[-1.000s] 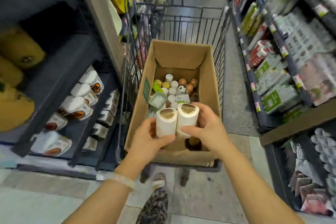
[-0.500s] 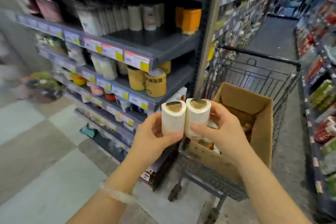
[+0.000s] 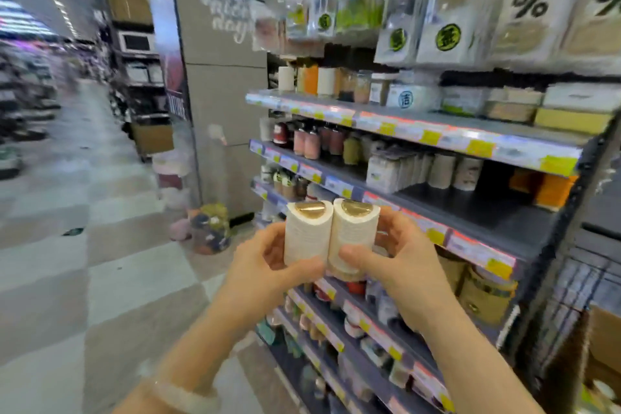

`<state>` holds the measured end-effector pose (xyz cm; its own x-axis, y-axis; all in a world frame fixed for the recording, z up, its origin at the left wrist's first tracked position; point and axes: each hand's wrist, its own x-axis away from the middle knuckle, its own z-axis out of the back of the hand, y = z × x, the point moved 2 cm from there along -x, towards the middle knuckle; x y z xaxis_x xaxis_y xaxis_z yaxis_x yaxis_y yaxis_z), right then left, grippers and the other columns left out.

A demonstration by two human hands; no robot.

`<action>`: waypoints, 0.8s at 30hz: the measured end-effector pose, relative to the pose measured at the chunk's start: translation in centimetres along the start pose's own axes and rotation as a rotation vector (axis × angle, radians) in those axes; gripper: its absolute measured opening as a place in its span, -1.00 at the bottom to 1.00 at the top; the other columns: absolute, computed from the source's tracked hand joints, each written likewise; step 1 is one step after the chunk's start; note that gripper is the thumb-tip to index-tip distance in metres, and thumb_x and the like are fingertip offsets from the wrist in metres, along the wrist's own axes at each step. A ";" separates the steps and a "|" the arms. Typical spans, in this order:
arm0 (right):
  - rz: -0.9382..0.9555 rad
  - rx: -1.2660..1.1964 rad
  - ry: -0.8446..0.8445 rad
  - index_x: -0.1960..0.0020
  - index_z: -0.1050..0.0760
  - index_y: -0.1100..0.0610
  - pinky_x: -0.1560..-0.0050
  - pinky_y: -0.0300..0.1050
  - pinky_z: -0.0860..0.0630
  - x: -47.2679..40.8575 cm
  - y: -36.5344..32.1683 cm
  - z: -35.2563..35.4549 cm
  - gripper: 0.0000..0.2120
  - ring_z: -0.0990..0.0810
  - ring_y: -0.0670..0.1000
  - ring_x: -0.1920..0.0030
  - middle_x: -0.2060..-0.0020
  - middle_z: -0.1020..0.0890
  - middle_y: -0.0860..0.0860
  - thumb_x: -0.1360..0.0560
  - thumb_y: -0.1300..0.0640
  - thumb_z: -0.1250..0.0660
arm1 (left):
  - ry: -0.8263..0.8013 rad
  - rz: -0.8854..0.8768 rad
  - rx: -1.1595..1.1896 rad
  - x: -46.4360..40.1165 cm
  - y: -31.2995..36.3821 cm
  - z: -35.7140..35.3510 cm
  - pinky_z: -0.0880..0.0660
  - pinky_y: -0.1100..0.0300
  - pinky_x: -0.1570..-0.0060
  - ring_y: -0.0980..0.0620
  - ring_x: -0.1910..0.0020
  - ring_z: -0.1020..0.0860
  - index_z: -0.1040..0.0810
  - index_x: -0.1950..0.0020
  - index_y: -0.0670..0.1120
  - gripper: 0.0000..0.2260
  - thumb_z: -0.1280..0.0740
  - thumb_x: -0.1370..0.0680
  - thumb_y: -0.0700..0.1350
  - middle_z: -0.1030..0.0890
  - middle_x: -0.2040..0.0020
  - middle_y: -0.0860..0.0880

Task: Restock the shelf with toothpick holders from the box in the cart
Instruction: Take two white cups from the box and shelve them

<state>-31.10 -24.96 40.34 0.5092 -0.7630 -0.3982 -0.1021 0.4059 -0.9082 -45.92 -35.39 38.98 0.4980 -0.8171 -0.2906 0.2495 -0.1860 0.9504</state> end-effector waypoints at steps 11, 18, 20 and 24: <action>0.070 0.037 0.036 -0.08 -0.50 -0.10 -0.07 -0.04 -0.56 -11.1 -3.0 -8.4 -0.54 -0.58 -0.08 -0.09 -0.05 -0.63 -0.15 -0.29 0.21 -0.55 | -0.064 -0.075 -0.016 -11.3 1.7 9.7 -0.50 0.44 0.27 0.31 0.12 -0.61 -0.52 -0.08 0.13 -0.62 -0.53 -0.35 -0.14 -0.64 0.06 0.21; 0.119 0.065 0.077 -0.06 -0.49 -0.04 0.20 -0.21 -0.60 -20.3 -3.2 -8.4 -0.57 -0.63 -0.09 0.01 0.00 -0.64 -0.08 -0.31 0.29 -0.53 | -0.136 -0.139 0.026 -21.9 1.8 9.9 -0.55 0.36 0.16 0.19 0.03 -0.62 -0.53 -0.12 0.06 -0.64 -0.51 -0.37 -0.16 -0.65 -0.03 0.11; 0.137 0.062 0.095 -0.08 -0.49 -0.01 0.24 -0.24 -0.58 -23.2 -3.1 -8.1 -0.56 -0.64 -0.06 0.02 0.00 -0.64 -0.06 -0.31 0.29 -0.53 | -0.149 -0.164 0.036 -25.1 2.0 9.7 -0.55 0.34 0.14 0.20 0.05 -0.61 -0.53 -0.15 0.01 -0.62 -0.51 -0.37 -0.16 -0.64 -0.03 0.09; 0.174 0.093 0.147 -0.12 -0.48 0.01 0.16 -0.21 -0.57 -29.4 -3.3 -7.3 -0.53 -0.62 -0.08 0.00 -0.02 -0.63 -0.06 -0.30 0.28 -0.53 | -0.182 -0.208 0.044 -31.9 2.8 9.3 -0.52 0.38 0.21 0.16 0.02 -0.62 -0.53 -0.19 -0.01 -0.59 -0.51 -0.38 -0.15 -0.65 -0.04 0.07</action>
<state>-51.96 -7.61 54.12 0.3606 -0.7393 -0.5686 -0.0948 0.5774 -0.8109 -68.86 -14.93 51.93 0.2815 -0.8426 -0.4592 0.2923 -0.3805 0.8774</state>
